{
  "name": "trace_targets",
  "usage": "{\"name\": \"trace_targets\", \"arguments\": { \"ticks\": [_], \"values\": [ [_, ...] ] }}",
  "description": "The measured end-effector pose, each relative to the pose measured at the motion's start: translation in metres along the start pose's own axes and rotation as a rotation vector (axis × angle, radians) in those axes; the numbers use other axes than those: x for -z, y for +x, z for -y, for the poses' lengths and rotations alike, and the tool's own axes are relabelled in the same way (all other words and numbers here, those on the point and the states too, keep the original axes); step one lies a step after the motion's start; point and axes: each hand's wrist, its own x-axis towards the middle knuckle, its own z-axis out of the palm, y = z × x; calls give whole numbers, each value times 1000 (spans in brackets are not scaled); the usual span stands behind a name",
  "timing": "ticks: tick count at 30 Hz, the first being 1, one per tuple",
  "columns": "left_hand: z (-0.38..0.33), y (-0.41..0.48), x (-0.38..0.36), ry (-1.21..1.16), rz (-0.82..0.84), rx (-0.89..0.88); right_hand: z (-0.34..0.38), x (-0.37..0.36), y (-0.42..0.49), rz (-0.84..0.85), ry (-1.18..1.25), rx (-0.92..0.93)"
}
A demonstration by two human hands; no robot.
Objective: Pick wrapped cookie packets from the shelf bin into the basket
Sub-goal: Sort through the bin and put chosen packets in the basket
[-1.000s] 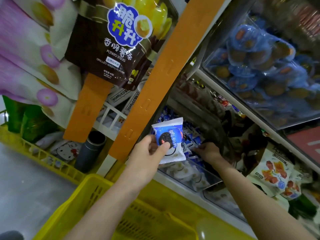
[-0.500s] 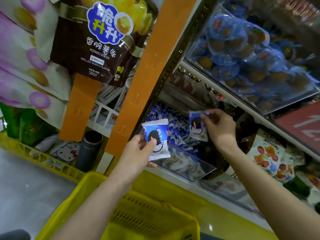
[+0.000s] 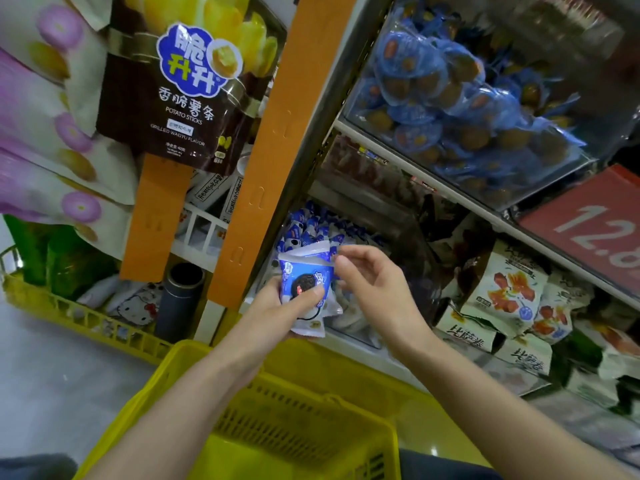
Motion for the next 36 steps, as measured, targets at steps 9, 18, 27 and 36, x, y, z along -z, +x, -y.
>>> {"name": "trace_targets", "arguments": {
  "ticks": [9,18,27,36],
  "values": [
    [-2,-3,-4,-12,144,-5,-5,21,3,244,-22,-199],
    [-6,2,-1,-107,15,-27,-30,70,76,-317,-509,-88],
    [-1,7,0,-91,-10,-17,-65,62,109,-23,-886,-272],
    [0,11,0,-62,-4,-22,-87,43,128,-90,-589,-313]
  ]
}}
